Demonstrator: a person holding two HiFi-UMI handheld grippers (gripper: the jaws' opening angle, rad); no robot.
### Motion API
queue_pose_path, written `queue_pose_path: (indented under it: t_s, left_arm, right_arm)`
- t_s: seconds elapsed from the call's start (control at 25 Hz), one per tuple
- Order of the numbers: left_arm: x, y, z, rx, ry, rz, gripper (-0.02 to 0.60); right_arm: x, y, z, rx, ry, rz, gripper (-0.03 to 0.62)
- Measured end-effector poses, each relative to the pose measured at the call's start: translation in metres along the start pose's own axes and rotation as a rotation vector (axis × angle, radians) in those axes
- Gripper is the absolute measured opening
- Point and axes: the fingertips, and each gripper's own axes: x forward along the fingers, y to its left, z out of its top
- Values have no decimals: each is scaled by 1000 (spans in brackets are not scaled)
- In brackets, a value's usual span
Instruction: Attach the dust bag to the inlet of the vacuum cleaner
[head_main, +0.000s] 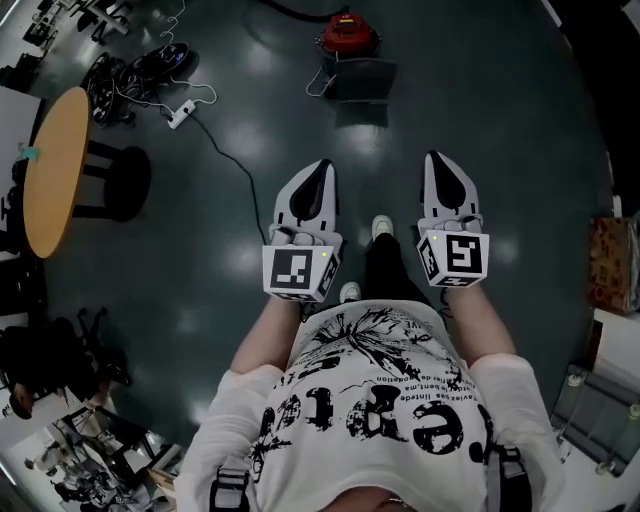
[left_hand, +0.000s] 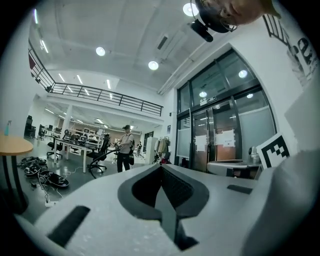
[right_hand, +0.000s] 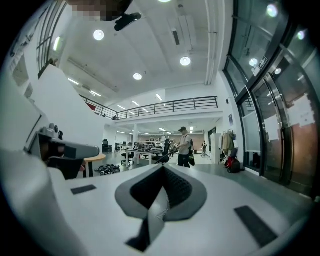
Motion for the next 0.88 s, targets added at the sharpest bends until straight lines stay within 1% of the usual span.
queue_pose_path:
  t_s: [0.08,0.2,0.32,0.4,0.52,0.6,0.76,0.88]
  left_arm:
    - [-28,-4,-2,-15,6,5,3]
    - [-65,-13,-5,-20,15,-3,3]
    - [-93,-26,-8,-19,35,-6,3]
    - [-104,-34,-6,-25,36,-6,3]
    - [-116,-48,-3,-5,32,-8,3]
    - [-119,-56,-4,-1,31,-2,3]
    - [-125,-66,-8,-23,46,16,3]
    - [-127,-78,-11,-10,57,8,3]
  right_arm:
    - [-26,22,-2,-14,2,-1,2]
    - [-61,50,-7,-1,11,9,2]
    - [-92,65,-10,17,27,14,2]
    - [-107,68,-10,26,37,14,2]
    - [-123,69,-10,25,46,28,2]
    - [-131,67,-12,24,57,40,2]
    - [-142,62,-18,27,86,58,2]
    - [-151,55,-17,24,88,62,2]
